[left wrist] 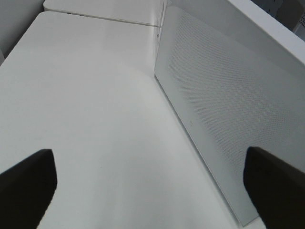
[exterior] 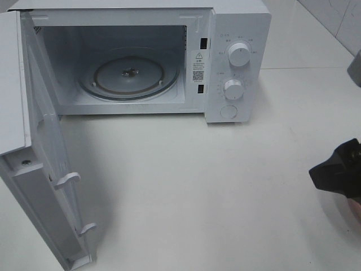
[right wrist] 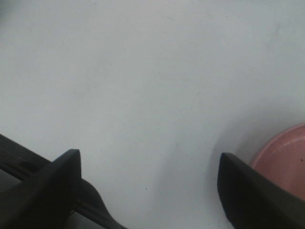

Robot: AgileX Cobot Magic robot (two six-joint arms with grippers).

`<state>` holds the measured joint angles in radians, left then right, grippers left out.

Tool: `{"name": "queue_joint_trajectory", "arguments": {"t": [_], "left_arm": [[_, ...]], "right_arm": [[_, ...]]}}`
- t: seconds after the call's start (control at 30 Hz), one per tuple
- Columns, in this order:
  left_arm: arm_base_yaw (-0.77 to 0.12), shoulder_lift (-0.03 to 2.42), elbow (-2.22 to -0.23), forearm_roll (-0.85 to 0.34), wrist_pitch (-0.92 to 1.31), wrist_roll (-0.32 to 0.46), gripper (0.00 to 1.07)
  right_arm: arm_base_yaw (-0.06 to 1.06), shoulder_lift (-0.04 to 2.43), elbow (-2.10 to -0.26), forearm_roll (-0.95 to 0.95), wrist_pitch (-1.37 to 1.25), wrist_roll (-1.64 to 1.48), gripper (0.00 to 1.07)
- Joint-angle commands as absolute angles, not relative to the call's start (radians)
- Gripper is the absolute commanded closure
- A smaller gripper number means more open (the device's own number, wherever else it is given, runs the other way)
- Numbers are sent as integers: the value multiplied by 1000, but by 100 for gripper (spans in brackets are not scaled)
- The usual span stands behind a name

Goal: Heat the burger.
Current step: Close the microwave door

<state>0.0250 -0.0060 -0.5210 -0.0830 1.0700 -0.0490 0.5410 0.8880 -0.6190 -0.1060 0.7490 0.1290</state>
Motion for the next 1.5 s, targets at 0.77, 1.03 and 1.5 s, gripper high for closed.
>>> {"name": "queue_joint_trajectory", "arguments": {"t": [0.77,1.03,1.5], "left_arm": [[30,-10,-518,-82,1069,-48,7],[30,-10,-518,-82,1069,-48,7],[30,-10,-518,-82,1069,-48,7]], "right_arm": [[463,454,-514,-106,935,78,32],[320,336,-510,-96,943,78,32],[139,76,-495,-95,962,78,32]]}}
